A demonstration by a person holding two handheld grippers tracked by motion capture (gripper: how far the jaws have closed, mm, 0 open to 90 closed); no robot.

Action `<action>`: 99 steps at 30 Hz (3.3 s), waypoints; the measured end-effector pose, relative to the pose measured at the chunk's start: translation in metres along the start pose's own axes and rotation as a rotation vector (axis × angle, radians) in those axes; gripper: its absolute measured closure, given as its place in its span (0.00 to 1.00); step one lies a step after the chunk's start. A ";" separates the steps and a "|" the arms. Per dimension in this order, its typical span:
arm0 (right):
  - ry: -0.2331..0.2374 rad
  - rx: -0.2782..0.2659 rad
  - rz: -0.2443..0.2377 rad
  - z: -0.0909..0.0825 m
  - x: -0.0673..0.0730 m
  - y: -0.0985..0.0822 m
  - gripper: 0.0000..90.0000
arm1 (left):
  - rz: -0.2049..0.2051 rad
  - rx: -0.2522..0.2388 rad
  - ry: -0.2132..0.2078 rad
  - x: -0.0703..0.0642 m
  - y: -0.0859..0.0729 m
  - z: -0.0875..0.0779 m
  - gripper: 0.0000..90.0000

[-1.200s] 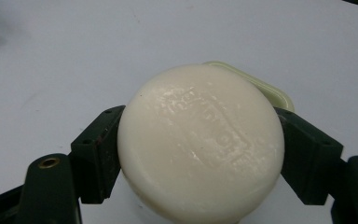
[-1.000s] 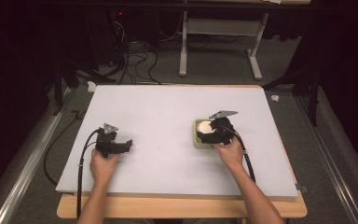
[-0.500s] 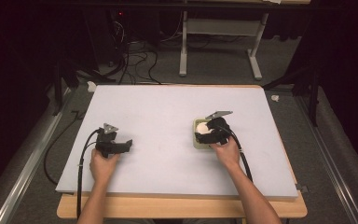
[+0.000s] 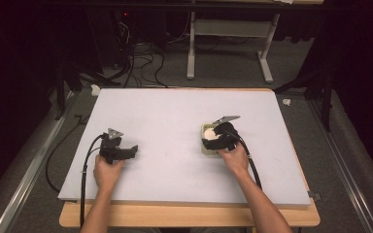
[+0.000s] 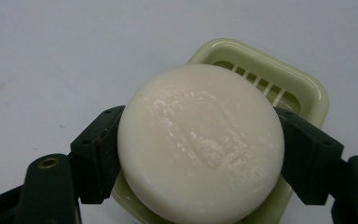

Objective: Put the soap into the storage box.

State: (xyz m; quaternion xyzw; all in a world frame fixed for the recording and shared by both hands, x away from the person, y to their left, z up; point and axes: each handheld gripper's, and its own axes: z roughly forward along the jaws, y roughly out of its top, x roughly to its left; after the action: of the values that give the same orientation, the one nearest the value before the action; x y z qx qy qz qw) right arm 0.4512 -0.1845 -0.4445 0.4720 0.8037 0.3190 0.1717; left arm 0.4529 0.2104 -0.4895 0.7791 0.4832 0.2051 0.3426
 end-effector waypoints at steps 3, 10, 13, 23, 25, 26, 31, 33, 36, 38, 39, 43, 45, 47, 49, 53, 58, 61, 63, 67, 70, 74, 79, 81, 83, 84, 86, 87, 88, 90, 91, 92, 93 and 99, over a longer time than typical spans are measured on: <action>-0.002 0.001 0.001 0.000 0.000 0.000 0.27 | 0.000 0.000 0.000 0.000 0.000 0.000 0.17; 0.001 0.000 0.001 0.000 0.000 0.000 0.27 | 0.000 0.000 0.000 0.000 0.000 0.000 0.17; 0.002 -0.003 -0.003 0.000 0.000 0.000 0.27 | 0.000 0.000 0.000 0.000 0.000 0.000 0.17; 0.000 -0.052 0.011 -0.009 -0.003 0.002 0.25 | 0.000 0.000 0.000 0.000 0.000 0.000 0.17; 0.001 -0.051 0.009 -0.010 -0.003 0.001 0.25 | 0.000 0.000 0.000 0.000 0.000 0.000 0.17; -0.001 -0.047 0.010 -0.010 -0.004 0.001 0.25 | 0.000 0.000 0.000 0.000 0.000 0.000 0.17; -0.003 -0.068 0.012 -0.013 -0.005 0.001 0.26 | 0.000 0.000 0.000 0.000 0.000 0.000 0.17; -0.005 -0.080 0.013 -0.018 -0.004 0.002 0.26 | 0.000 0.000 0.000 0.000 0.000 0.000 0.17; -0.006 -0.093 0.015 -0.021 -0.005 0.002 0.26 | 0.000 0.000 0.000 0.000 0.000 0.000 0.17; -0.009 -0.106 0.018 -0.025 -0.007 0.002 0.26 | 0.000 0.000 0.000 0.000 0.000 0.000 0.17; -0.009 -0.110 0.023 -0.027 -0.008 0.001 0.26 | 0.000 0.000 0.000 0.000 0.000 0.000 0.17; -0.017 -0.124 0.033 -0.032 -0.012 0.000 0.27 | 0.000 0.000 0.000 0.000 0.000 0.000 0.17; -0.021 -0.129 0.034 -0.034 -0.014 -0.001 0.27 | 0.000 0.000 0.000 0.000 0.000 0.000 0.17; -0.024 -0.131 0.041 -0.036 -0.016 -0.001 0.27 | 0.000 0.000 0.000 0.000 0.000 0.000 0.17; -0.026 -0.139 0.049 -0.039 -0.018 -0.002 0.27 | 0.000 0.000 0.000 0.000 0.000 0.000 0.17; -0.031 -0.144 0.056 -0.042 -0.022 -0.004 0.27 | 0.000 0.000 0.000 0.000 0.000 0.000 0.17; -0.038 -0.153 0.062 -0.046 -0.026 -0.005 0.27 | 0.000 0.000 0.000 0.000 0.000 0.000 0.17; -0.042 -0.162 0.073 -0.049 -0.029 -0.007 0.28 | 0.001 -0.002 0.002 0.000 0.000 0.000 0.17; -0.040 -0.167 0.077 -0.050 -0.030 -0.008 0.28 | 0.001 -0.002 0.002 0.000 0.000 0.000 0.17; -0.044 -0.168 0.085 -0.052 -0.033 -0.010 0.29 | 0.001 -0.002 0.002 0.000 0.000 0.000 0.17; -0.048 -0.171 0.091 -0.054 -0.036 -0.013 0.29 | 0.000 -0.002 0.002 0.000 0.000 0.000 0.17; -0.056 -0.176 0.098 -0.057 -0.039 -0.015 0.29 | 0.001 -0.002 0.002 0.000 0.000 0.000 0.17; -0.079 -0.163 0.090 -0.060 -0.041 -0.018 0.31 | 0.000 -0.002 0.002 0.000 0.000 0.000 0.17; -0.086 -0.167 0.093 -0.063 -0.043 -0.020 0.31 | 0.001 -0.002 0.002 0.000 0.000 0.000 0.17; -0.089 -0.171 0.096 -0.065 -0.045 -0.022 0.31 | 0.001 -0.002 0.002 0.000 0.000 0.000 0.17; -0.089 -0.171 0.096 -0.065 -0.045 -0.022 0.31 | 0.001 -0.002 0.002 0.000 0.000 0.000 0.17; -0.092 -0.175 0.102 -0.066 -0.046 -0.023 0.31 | 0.000 -0.002 0.002 0.000 0.000 0.000 0.17; -0.093 -0.176 0.103 -0.067 -0.047 -0.023 0.31 | 0.001 -0.002 0.002 0.000 0.000 0.000 0.17; -0.095 -0.178 0.100 -0.068 -0.048 -0.024 0.31 | 0.001 -0.002 0.002 0.000 0.000 0.000 0.17; -0.096 -0.179 0.105 -0.069 -0.049 -0.025 0.31 | 0.001 -0.001 0.002 0.000 0.000 0.000 0.17; -0.097 -0.180 0.107 -0.070 -0.049 -0.026 0.31 | 0.001 -0.001 0.002 0.000 0.000 0.000 0.17; -0.098 -0.181 0.110 -0.071 -0.050 -0.027 0.31 | 0.001 -0.002 0.002 0.000 0.000 0.000 0.17; -0.099 -0.182 0.110 -0.071 -0.051 -0.028 0.31 | 0.001 -0.002 0.002 0.000 0.000 0.000 0.17; -0.105 -0.186 0.120 -0.075 -0.054 -0.031 0.31 | 0.001 -0.002 0.002 0.000 0.000 0.000 0.17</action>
State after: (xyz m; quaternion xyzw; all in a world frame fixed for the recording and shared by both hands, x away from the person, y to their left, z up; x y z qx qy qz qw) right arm 0.4148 -0.2690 -0.4115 0.5173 0.7309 0.3767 0.2372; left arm 0.4528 0.2103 -0.4896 0.7788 0.4831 0.2062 0.3429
